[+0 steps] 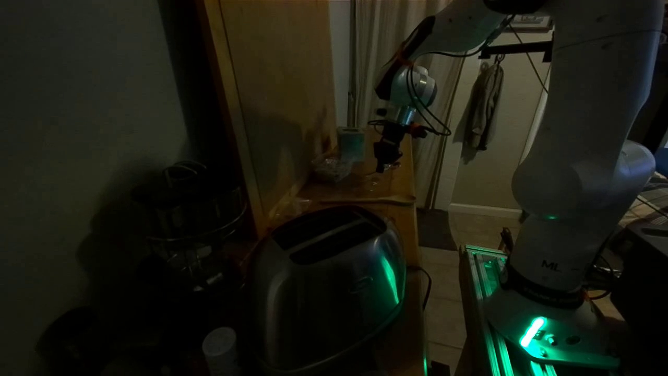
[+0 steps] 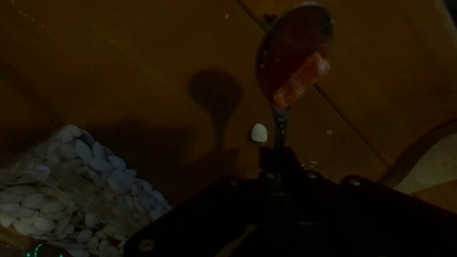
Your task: Put the orange objects on the silver spoon then use the spoon to place the objects in the small measuring cup.
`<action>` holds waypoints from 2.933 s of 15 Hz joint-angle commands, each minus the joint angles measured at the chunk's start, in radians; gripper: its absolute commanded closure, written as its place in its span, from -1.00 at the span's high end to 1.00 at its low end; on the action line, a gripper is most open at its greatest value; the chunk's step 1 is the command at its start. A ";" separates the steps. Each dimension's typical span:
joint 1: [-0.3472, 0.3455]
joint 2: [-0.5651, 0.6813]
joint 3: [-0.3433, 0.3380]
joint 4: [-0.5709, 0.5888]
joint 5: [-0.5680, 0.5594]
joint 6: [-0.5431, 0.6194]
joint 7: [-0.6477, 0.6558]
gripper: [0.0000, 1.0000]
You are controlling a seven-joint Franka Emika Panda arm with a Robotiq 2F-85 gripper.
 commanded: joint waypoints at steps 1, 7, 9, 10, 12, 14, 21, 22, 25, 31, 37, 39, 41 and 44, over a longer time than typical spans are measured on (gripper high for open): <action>0.057 -0.037 -0.035 -0.038 0.007 -0.009 -0.024 -0.91; 0.173 -0.163 -0.047 -0.183 -0.014 0.001 -0.071 -0.91; 0.223 -0.207 -0.060 -0.230 -0.013 -0.004 -0.084 -0.91; 0.251 -0.229 -0.066 -0.252 -0.013 -0.004 -0.091 -0.91; 0.305 -0.261 -0.081 -0.291 -0.006 0.005 -0.118 -0.91; 0.343 -0.211 -0.119 -0.246 -0.002 -0.009 -0.090 -0.84; 0.377 -0.243 -0.134 -0.285 -0.004 -0.006 -0.110 -0.84; 0.381 -0.249 -0.130 -0.292 -0.003 -0.005 -0.107 -0.91; 0.422 -0.279 -0.132 -0.331 -0.009 -0.004 -0.100 -0.91; 0.507 -0.320 -0.123 -0.379 0.025 -0.037 -0.116 -0.91; 0.543 -0.356 -0.136 -0.372 0.091 -0.160 -0.126 -0.91; 0.546 -0.358 -0.142 -0.370 0.109 -0.210 -0.125 -0.91; 0.546 -0.355 -0.150 -0.369 0.120 -0.263 -0.126 -0.91; 0.543 -0.345 -0.161 -0.365 0.140 -0.344 -0.132 -0.91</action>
